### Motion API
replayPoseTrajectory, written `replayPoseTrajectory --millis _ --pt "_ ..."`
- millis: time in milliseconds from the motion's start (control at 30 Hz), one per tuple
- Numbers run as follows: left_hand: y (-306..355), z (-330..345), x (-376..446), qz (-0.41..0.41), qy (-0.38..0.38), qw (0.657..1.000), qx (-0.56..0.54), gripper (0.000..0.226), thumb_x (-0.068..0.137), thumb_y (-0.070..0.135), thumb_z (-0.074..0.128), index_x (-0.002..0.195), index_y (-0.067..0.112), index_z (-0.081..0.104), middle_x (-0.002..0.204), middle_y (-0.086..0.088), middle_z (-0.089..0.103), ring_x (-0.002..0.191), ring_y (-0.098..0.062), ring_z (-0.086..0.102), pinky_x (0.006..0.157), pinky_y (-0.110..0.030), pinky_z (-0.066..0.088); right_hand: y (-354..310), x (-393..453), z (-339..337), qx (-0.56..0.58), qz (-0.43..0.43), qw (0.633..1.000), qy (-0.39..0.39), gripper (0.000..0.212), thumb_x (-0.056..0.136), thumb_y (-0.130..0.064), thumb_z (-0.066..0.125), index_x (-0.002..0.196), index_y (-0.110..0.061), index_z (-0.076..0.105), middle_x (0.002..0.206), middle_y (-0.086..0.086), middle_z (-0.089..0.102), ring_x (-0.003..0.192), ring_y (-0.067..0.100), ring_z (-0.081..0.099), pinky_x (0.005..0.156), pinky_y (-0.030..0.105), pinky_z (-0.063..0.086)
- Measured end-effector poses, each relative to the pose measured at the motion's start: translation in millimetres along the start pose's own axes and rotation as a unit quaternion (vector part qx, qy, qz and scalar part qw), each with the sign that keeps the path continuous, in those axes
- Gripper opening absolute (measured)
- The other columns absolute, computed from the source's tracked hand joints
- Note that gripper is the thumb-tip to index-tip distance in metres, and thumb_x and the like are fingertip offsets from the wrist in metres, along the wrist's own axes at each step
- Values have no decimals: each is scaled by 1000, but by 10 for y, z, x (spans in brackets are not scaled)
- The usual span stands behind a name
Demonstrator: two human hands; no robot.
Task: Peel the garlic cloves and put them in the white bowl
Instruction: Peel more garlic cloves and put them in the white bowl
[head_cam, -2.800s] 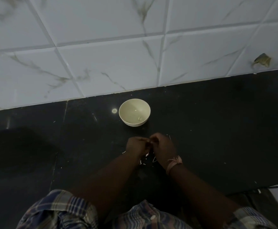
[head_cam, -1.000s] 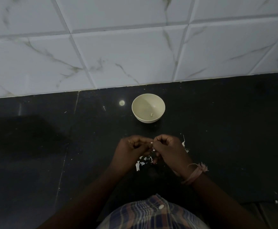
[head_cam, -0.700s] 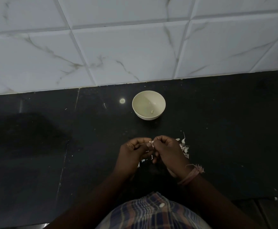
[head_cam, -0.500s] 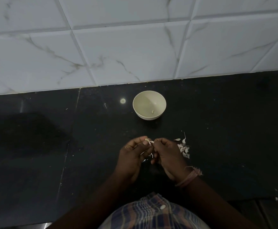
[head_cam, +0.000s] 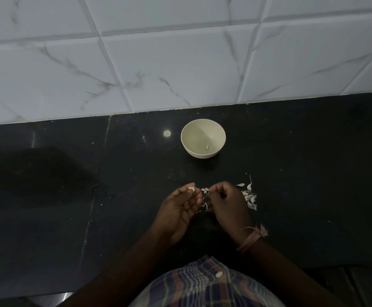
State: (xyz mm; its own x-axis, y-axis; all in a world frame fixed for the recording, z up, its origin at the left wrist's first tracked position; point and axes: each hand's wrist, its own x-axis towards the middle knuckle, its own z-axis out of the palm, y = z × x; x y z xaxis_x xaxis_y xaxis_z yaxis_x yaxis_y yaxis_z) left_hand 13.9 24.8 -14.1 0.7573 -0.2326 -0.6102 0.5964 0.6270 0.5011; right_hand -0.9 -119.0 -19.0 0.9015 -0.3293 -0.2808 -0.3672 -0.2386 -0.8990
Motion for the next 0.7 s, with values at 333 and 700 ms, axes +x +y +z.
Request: replayPoseTrajectory --millis 333,700 --pt "-59 -57 -1 38 10 986 163 21 96 -4 60 113 0 71 109 -14 77 93 -16 74 78 -22 59 -23 63 -60 -73 -73 994 -36 14 88 -15 72 88 -27 66 84 -8 68 77 1 64 69 19 50" --pt "-26 0 6 92 35 955 280 17 93 -8 64 109 -2 61 95 -23 76 81 -27 75 67 -29 62 53 81 -128 -103 -204 966 -123 26 88 -4 71 103 -25 77 96 -15 64 94 0 63 82 10 46"
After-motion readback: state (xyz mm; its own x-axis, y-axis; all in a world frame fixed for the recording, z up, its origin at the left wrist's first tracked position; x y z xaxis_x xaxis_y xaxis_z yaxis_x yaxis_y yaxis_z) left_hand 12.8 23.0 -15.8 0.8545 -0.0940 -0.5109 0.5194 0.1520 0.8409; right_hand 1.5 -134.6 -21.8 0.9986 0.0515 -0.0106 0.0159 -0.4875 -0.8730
